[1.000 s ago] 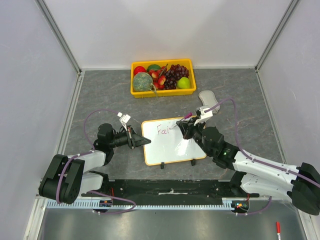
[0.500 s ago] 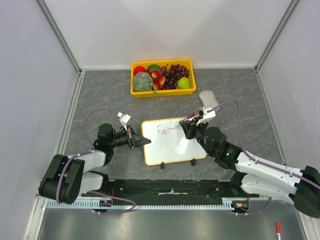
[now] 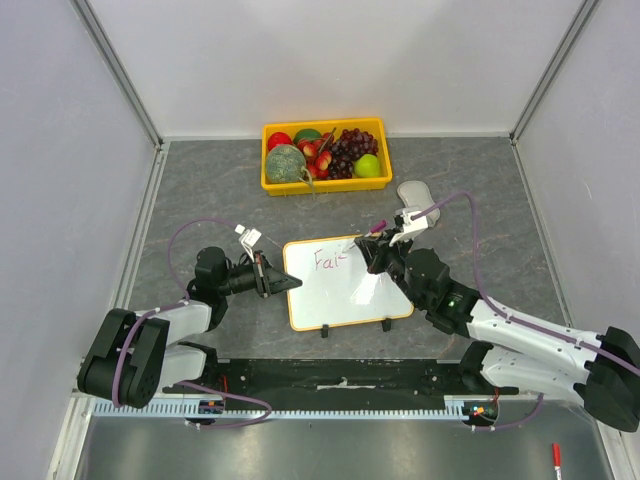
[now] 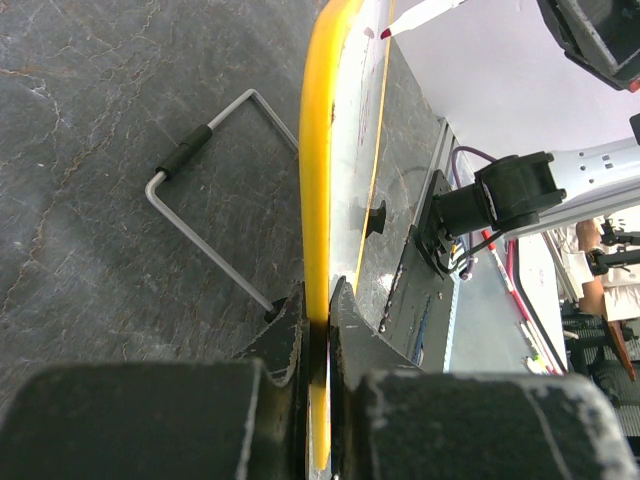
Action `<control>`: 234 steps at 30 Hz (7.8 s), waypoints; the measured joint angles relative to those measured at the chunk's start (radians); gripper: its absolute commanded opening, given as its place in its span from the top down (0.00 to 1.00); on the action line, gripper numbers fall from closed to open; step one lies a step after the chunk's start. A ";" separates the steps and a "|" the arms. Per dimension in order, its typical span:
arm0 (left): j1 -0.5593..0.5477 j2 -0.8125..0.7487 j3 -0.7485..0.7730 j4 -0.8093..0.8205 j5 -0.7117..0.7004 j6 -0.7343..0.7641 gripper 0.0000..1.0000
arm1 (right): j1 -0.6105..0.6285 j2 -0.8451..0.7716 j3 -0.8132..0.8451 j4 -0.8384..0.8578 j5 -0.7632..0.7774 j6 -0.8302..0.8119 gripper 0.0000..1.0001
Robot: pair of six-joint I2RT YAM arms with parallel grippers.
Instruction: Write a sentence on the whiteboard
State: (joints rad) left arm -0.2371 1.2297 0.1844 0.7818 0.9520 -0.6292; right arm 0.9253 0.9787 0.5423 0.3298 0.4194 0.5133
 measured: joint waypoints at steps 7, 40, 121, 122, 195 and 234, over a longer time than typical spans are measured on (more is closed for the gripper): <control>0.000 0.000 0.000 0.000 0.000 0.000 0.98 | 0.000 0.020 0.000 0.006 0.000 0.000 1.00; 0.000 0.000 0.000 -0.001 -0.001 0.000 0.98 | -0.001 -0.038 -0.067 -0.018 -0.064 0.037 1.00; 0.000 0.000 0.000 -0.002 -0.001 0.000 0.98 | -0.086 -0.074 -0.044 -0.108 -0.136 0.020 1.00; 0.000 0.001 0.000 -0.002 0.000 0.000 0.98 | -0.086 -0.075 -0.047 -0.108 -0.139 0.022 1.00; 0.000 0.001 0.000 -0.001 0.000 0.000 0.98 | -0.086 -0.142 -0.071 -0.150 -0.101 0.029 1.00; 0.000 0.001 0.000 0.000 0.000 0.000 0.98 | -0.090 -0.229 -0.032 -0.237 -0.106 0.020 1.00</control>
State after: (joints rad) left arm -0.2371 1.2308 0.1844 0.7815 0.9524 -0.6292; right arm 0.8349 0.7502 0.5098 0.0929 0.3134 0.5331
